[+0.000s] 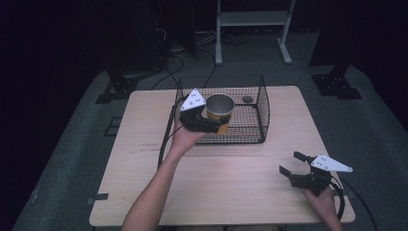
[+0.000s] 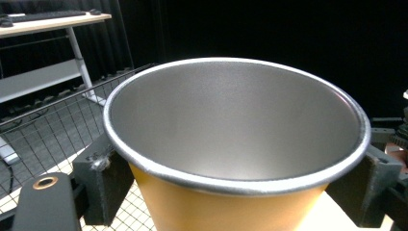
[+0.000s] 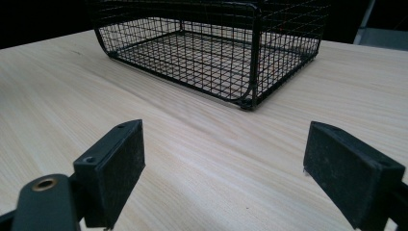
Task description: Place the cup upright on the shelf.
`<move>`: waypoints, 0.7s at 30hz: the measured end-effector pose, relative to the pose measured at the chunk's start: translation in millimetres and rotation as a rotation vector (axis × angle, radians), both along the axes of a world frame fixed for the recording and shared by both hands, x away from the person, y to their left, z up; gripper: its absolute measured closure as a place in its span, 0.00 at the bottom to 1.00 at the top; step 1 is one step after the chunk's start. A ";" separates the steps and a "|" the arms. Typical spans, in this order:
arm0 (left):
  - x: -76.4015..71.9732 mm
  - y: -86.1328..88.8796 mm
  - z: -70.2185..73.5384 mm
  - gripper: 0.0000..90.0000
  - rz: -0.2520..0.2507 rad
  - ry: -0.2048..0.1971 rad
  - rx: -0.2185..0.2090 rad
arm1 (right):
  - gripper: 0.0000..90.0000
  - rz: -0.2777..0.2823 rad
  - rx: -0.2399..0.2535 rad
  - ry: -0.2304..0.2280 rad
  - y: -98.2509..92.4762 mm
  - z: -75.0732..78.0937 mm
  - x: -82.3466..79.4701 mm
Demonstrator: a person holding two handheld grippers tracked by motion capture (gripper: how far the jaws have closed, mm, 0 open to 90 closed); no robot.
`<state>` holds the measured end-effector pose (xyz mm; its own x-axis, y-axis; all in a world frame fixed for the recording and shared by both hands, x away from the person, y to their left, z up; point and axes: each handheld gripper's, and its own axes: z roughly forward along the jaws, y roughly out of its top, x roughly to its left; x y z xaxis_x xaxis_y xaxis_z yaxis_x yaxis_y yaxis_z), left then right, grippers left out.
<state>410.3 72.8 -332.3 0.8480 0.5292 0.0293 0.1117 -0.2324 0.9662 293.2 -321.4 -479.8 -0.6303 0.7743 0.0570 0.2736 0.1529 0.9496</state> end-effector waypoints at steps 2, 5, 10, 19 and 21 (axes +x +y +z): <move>4.5 -1.1 -0.1 0.16 -0.002 0.003 -0.002 | 0.15 0.000 0.000 -0.001 -0.2 0.0 0.1; 9.8 -2.7 0.0 0.16 -0.008 0.004 -0.008 | 0.15 0.000 0.001 -0.001 -0.3 0.0 0.2; 19.3 -7.0 0.9 0.16 -0.018 0.013 -0.006 | 0.15 0.001 0.001 -0.002 -0.3 0.0 0.3; 35.7 -13.7 0.8 0.16 -0.026 0.027 0.002 | 0.15 0.000 0.004 -0.001 -0.4 -0.1 0.5; 40.3 -14.9 -0.5 0.16 -0.024 0.024 0.007 | 0.15 -0.001 0.005 0.000 -0.3 0.0 0.4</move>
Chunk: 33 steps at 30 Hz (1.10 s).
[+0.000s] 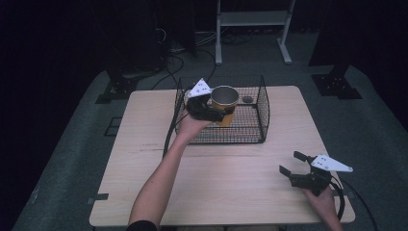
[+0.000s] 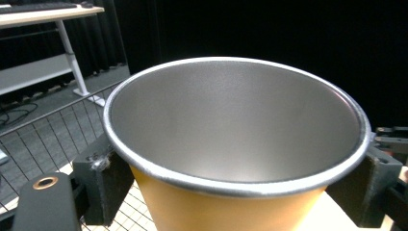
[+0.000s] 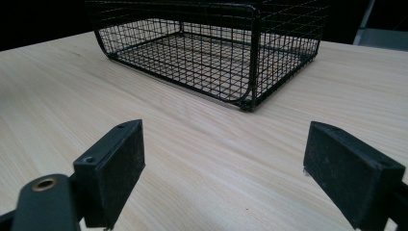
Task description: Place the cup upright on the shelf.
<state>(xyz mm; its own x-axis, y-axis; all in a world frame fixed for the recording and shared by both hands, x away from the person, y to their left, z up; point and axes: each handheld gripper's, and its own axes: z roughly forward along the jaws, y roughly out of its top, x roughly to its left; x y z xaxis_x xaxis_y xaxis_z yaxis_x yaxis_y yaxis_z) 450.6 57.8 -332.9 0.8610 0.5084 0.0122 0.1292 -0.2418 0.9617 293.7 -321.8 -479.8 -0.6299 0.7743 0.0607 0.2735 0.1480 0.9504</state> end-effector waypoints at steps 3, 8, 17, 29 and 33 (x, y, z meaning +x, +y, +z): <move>4.5 -0.3 -1.5 0.16 -0.003 0.010 -0.001 | 0.15 -0.001 0.001 0.002 -0.1 0.0 0.1; 13.3 -1.2 -4.7 0.16 -0.005 0.018 0.013 | 0.15 0.000 0.000 -0.001 -0.1 0.0 0.1; 29.0 -4.2 -7.3 0.16 -0.007 0.038 0.030 | 0.15 0.002 0.000 -0.004 0.1 -0.1 0.2; 48.1 -12.6 -9.7 0.16 -0.019 0.064 0.047 | 0.15 0.003 0.008 0.000 -0.4 -0.1 0.2; 54.5 -16.4 -13.1 0.15 -0.024 0.063 0.047 | 0.15 0.004 0.011 0.000 -0.8 -0.1 0.2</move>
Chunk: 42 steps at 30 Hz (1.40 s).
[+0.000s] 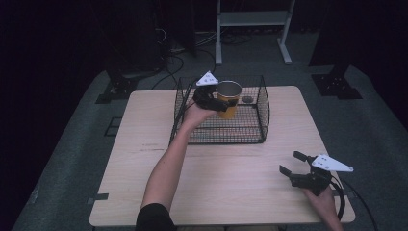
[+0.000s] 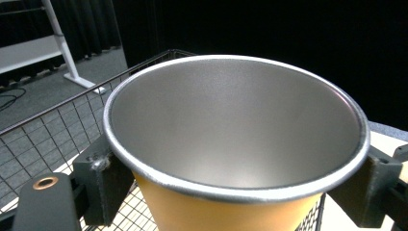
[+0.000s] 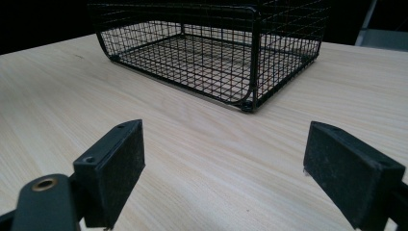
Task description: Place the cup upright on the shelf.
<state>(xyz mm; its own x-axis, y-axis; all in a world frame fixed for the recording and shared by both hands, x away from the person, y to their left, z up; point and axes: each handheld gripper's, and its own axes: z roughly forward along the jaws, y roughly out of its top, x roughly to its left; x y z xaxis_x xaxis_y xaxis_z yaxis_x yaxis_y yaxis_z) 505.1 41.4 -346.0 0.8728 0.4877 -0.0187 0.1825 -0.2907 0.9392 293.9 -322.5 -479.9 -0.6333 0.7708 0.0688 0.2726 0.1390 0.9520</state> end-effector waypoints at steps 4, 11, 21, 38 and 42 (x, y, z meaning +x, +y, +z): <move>5.8 -2.9 -1.9 0.15 -0.007 0.008 0.013 | 0.15 0.000 0.001 -0.001 -0.1 0.0 0.1; 18.8 -8.5 -4.1 0.15 -0.015 0.023 0.018 | 0.15 0.001 0.009 0.001 -0.8 -0.1 0.1; 30.6 -14.7 -22.0 0.15 -0.036 0.060 0.047 | 0.15 0.004 0.015 0.000 -1.6 -0.1 0.3; 42.7 -14.2 -43.5 0.15 -0.049 0.130 0.110 | 0.15 0.008 0.020 0.001 -1.9 -0.1 0.4; 43.2 -15.0 -46.8 0.15 -0.056 0.138 0.126 | 0.15 0.008 0.019 0.000 -2.0 -0.2 0.4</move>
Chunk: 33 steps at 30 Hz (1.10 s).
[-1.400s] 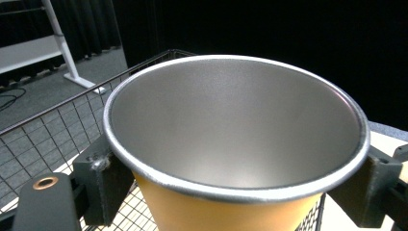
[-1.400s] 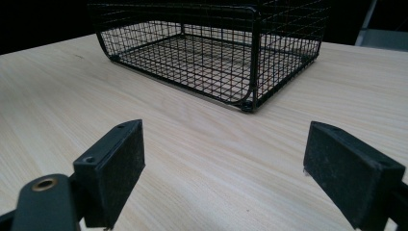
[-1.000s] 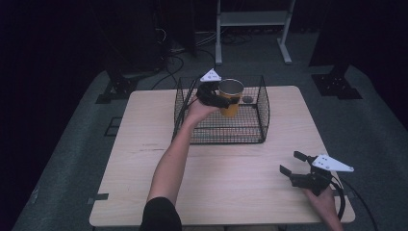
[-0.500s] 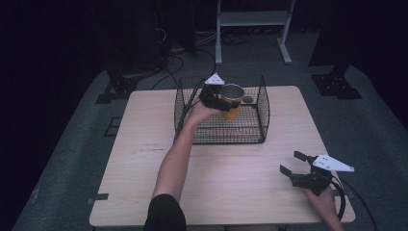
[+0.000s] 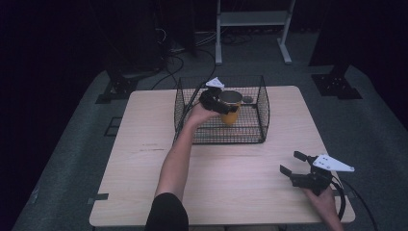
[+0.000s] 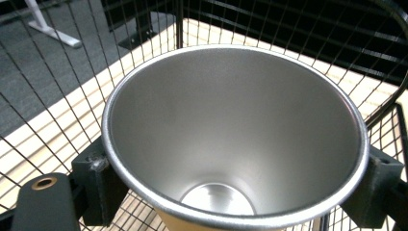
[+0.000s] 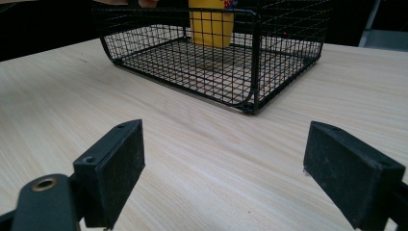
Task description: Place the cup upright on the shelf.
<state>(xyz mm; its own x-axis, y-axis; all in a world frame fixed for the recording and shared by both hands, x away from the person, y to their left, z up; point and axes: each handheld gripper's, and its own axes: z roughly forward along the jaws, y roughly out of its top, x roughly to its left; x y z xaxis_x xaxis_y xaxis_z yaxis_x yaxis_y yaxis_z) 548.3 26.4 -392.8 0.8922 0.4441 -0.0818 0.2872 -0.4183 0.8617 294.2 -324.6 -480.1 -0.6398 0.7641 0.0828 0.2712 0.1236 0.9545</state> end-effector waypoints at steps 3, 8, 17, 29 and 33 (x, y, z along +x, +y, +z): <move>0.3 -2.4 -3.8 0.15 -0.017 0.004 0.026 | 0.15 0.000 0.001 0.000 -0.1 0.0 0.0; 0.0 -5.2 -6.4 0.15 -0.028 0.005 0.046 | 0.15 0.000 0.000 0.000 0.0 0.0 0.0; 0.6 -5.0 -8.1 0.15 -0.033 0.015 0.064 | 0.15 0.001 0.000 -0.001 0.0 0.0 0.0; 1.0 -10.4 -12.4 0.14 -0.055 0.035 0.120 | 0.15 0.001 0.001 -0.001 -0.1 0.0 0.0; 1.2 -10.5 -13.1 0.14 -0.050 0.036 0.123 | 0.15 0.002 0.000 -0.002 0.0 0.0 -0.1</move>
